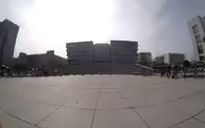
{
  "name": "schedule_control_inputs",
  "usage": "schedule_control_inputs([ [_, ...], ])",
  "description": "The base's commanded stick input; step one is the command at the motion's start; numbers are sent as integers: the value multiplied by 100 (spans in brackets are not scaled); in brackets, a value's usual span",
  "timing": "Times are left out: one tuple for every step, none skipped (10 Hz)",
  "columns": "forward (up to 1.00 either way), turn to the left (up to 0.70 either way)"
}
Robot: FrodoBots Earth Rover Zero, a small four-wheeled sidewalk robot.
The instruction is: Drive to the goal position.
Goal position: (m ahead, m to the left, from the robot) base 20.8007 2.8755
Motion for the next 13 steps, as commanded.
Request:
schedule_control_inputs([
  [100, 0],
  [100, 0],
  [100, 0],
  [100, 0],
  [100, 5],
  [100, 40],
  [100, 40],
  [100, 40],
  [100, 40],
  [100, 24],
  [100, 0],
  [100, 0],
  [100, 0],
])
